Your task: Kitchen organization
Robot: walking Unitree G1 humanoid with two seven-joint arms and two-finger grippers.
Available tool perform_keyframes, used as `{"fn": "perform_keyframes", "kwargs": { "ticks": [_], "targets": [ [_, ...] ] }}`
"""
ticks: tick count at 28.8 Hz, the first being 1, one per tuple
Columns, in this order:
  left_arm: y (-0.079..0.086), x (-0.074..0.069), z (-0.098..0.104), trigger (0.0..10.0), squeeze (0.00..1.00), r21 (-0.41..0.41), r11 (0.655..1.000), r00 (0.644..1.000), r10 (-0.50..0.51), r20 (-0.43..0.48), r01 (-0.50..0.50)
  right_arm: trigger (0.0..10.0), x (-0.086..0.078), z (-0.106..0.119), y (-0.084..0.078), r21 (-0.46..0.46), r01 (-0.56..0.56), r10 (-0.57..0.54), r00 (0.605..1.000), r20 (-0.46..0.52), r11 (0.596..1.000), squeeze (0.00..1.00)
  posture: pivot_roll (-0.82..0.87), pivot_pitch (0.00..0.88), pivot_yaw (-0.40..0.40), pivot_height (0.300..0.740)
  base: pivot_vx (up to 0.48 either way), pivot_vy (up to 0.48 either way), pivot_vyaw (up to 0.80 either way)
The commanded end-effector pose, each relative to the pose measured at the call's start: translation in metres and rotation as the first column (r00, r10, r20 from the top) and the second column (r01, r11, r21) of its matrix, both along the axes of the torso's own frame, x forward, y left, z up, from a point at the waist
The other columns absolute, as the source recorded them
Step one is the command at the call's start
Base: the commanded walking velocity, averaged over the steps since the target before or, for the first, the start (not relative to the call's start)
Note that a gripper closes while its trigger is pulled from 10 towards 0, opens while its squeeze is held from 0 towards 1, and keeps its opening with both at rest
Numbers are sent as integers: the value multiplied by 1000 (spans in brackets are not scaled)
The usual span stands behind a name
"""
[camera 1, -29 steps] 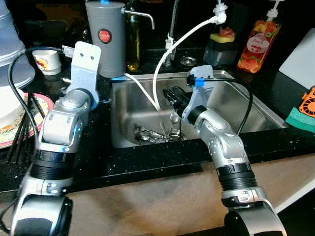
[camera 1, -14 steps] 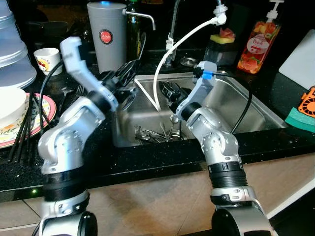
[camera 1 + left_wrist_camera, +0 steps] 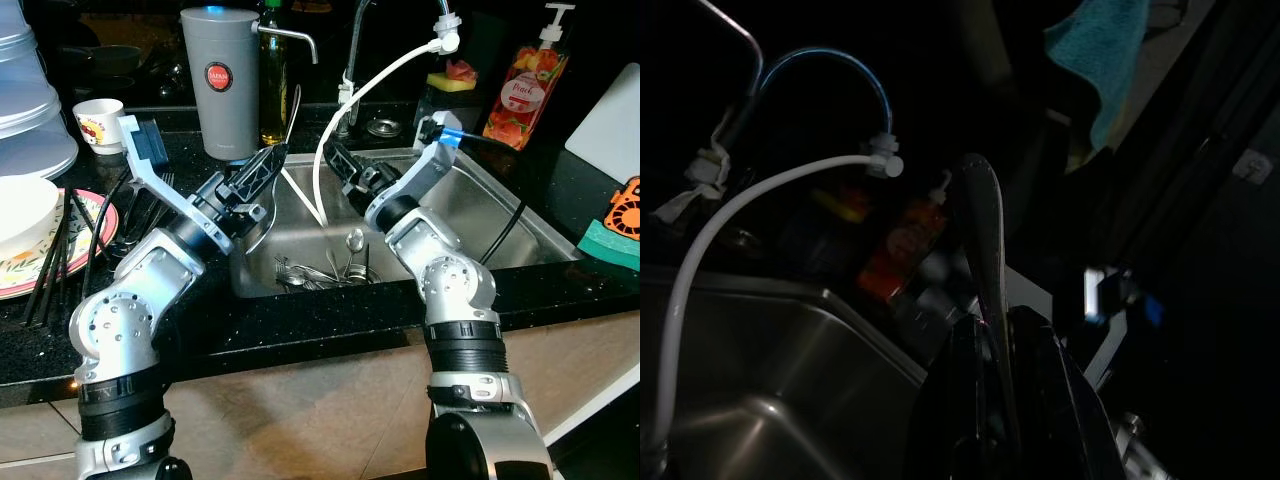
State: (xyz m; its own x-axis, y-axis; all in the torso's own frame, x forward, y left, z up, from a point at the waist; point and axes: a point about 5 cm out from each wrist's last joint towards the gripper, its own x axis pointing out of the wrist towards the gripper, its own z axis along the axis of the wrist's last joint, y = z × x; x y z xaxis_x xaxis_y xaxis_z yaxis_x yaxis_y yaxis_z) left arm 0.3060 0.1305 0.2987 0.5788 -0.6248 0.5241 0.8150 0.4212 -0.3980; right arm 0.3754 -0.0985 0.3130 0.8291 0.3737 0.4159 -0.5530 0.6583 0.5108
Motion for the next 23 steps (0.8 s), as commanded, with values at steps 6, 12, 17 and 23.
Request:
{"fn": "perform_keyframes", "kwargs": {
  "ticks": [6,12,17,23],
  "targets": [
    [6,-3,-7,0,0,29,1000,1000,9,-14,-8,10000,-7,17,2,77,-112,108,993,49,991,0,2,82,-4,740,0,0,0],
    [-1,-5,-10,0,0,74,997,1000,-23,-17,24,10000,-23,18,25,-5,-225,224,971,87,974,0,-1,76,-2,740,0,0,0],
    [-4,-5,-12,0,0,92,995,999,-37,-19,39,10000,-26,16,31,-32,-242,244,966,83,970,0,0,74,-1,740,0,0,0],
    [-8,-6,-14,0,0,127,990,998,-53,-16,54,10000,-28,10,38,-112,-251,259,964,67,962,0,-2,74,-1,740,0,0,0]
  ]
}}
